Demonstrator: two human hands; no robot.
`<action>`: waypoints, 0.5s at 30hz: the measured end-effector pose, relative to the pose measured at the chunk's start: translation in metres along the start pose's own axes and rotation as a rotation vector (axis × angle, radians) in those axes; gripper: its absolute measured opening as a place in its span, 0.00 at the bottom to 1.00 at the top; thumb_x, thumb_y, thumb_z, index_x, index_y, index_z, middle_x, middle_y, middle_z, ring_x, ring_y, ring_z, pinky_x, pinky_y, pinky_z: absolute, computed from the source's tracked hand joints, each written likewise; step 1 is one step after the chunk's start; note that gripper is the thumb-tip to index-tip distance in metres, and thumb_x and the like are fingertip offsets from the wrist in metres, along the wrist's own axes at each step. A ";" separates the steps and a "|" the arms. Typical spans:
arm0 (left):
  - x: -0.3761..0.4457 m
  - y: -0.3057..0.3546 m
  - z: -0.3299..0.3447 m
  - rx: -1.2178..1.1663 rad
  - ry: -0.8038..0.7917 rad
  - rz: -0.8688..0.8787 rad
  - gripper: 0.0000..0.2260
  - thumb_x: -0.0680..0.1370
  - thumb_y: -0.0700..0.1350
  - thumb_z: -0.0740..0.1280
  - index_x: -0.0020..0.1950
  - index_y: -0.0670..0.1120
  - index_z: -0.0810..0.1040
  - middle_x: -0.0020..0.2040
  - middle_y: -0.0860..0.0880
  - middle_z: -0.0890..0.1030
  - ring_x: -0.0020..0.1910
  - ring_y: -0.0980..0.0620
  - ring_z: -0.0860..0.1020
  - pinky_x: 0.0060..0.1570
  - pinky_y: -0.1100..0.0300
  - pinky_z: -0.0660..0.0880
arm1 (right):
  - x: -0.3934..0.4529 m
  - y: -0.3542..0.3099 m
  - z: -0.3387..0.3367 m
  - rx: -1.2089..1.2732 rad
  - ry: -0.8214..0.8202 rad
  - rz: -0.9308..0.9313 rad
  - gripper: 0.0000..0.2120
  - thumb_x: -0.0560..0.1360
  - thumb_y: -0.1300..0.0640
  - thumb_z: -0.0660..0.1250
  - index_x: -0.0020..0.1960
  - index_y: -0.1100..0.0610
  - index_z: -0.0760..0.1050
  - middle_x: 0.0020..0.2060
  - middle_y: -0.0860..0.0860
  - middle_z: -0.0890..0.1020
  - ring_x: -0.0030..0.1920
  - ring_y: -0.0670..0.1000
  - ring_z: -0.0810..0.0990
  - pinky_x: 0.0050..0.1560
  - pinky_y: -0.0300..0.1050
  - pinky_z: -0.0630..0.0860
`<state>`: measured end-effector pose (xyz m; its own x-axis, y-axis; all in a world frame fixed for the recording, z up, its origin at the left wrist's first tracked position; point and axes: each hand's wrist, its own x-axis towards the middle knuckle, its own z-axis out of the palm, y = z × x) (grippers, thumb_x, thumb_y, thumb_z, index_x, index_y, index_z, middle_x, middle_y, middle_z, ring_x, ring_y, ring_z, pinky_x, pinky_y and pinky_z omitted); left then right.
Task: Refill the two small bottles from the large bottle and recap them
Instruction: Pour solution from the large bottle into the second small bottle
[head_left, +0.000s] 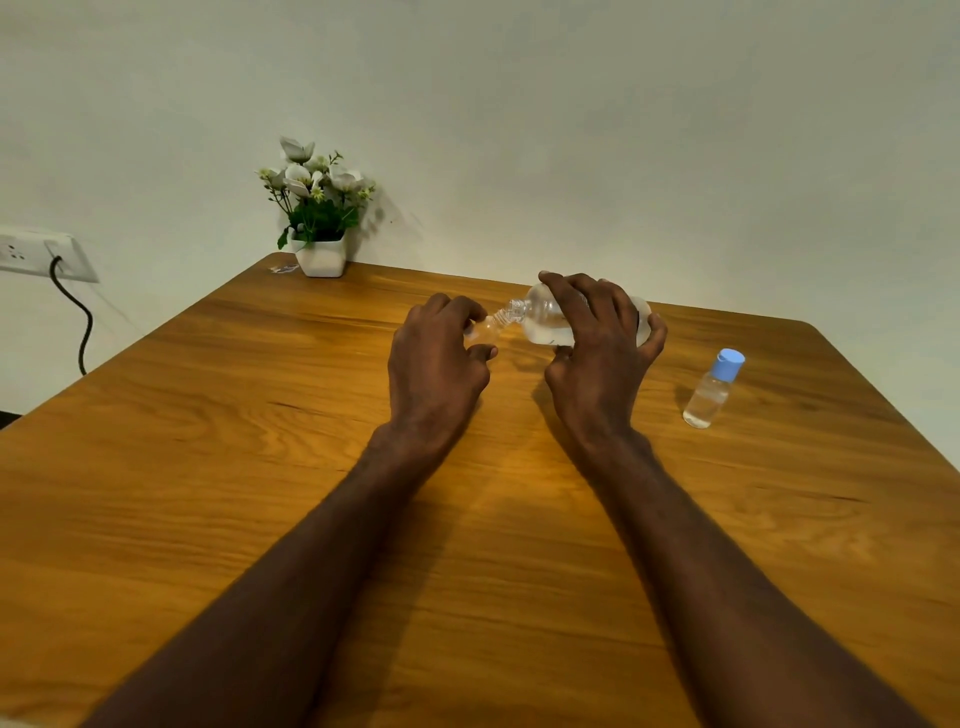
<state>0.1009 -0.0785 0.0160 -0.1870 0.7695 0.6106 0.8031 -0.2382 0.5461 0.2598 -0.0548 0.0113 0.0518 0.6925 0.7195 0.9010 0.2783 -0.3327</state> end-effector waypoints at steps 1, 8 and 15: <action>0.000 0.000 0.000 0.001 0.000 -0.001 0.17 0.74 0.47 0.79 0.61 0.50 0.82 0.55 0.51 0.82 0.56 0.51 0.77 0.53 0.54 0.74 | 0.000 0.000 0.000 -0.002 -0.002 0.001 0.43 0.67 0.66 0.75 0.77 0.40 0.69 0.73 0.44 0.73 0.77 0.52 0.66 0.76 0.68 0.53; -0.001 0.001 0.000 -0.007 -0.007 0.003 0.17 0.74 0.47 0.79 0.61 0.50 0.82 0.55 0.52 0.82 0.55 0.52 0.78 0.55 0.52 0.76 | 0.000 0.000 -0.001 -0.010 0.009 -0.004 0.44 0.66 0.66 0.75 0.77 0.40 0.69 0.73 0.44 0.73 0.76 0.52 0.66 0.76 0.68 0.53; -0.001 0.001 0.000 -0.004 -0.009 0.007 0.17 0.73 0.47 0.79 0.61 0.50 0.82 0.55 0.52 0.82 0.54 0.52 0.78 0.55 0.50 0.77 | 0.000 0.000 0.000 -0.007 0.015 -0.005 0.44 0.66 0.67 0.75 0.76 0.40 0.69 0.72 0.45 0.74 0.76 0.53 0.66 0.75 0.69 0.54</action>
<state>0.1020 -0.0789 0.0159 -0.1759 0.7734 0.6091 0.8023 -0.2458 0.5439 0.2602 -0.0552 0.0113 0.0537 0.6812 0.7301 0.9041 0.2773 -0.3252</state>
